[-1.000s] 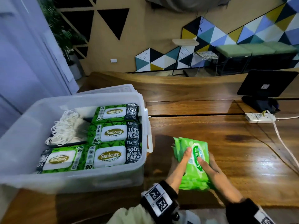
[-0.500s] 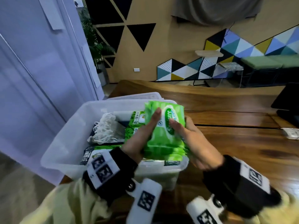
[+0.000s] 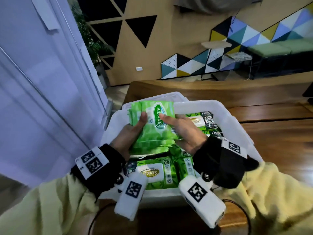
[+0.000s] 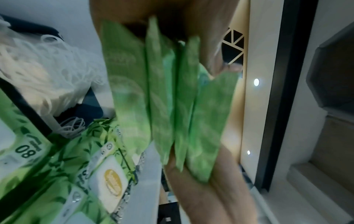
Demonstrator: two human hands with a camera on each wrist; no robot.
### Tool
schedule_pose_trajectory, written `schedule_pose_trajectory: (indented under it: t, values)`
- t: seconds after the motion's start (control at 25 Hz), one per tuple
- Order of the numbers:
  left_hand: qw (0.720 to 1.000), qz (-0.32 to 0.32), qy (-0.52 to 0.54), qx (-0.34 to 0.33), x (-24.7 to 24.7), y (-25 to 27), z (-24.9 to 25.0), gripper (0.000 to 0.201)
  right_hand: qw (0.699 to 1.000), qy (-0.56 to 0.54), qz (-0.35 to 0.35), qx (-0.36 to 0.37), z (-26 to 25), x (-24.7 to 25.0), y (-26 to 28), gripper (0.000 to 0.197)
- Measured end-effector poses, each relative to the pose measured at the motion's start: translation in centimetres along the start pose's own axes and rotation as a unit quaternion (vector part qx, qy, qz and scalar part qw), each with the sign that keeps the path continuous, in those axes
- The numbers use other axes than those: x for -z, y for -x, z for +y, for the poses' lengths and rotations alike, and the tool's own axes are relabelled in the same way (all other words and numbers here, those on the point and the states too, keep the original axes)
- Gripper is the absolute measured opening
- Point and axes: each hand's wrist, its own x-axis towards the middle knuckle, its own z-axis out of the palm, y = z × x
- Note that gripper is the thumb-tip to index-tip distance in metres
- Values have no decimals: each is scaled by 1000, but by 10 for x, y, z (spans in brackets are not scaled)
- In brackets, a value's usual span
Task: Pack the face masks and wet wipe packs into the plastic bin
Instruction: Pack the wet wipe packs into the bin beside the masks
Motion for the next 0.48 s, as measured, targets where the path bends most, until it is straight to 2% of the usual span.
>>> schedule_pose_trajectory:
  t: [0.04,0.12,0.16,0.24,0.32,0.4,0.48]
  values:
    - [1000,-23,20,-5,6,0,3,83,1000,-2,16,9,-1,0,-5,30]
    - [997,-64,48,-7,19,-6,6,56,997,-1,71,21,-4,-2,-16,35]
    - [995,-76,60,3,26,-11,5,52,996,-4,90,27,-6,-3,-18,38]
    - [993,-81,84,27,34,-23,0,61,994,-8,102,27,-8,-2,-30,44]
    - [991,-67,106,38,37,-31,-4,66,996,12,86,20,-10,0,-39,52]
    - [991,-59,115,33,35,-36,-4,67,998,17,65,17,-11,0,-50,41]
    - [990,-52,127,34,35,-42,-3,67,998,27,54,14,-13,-1,-58,40]
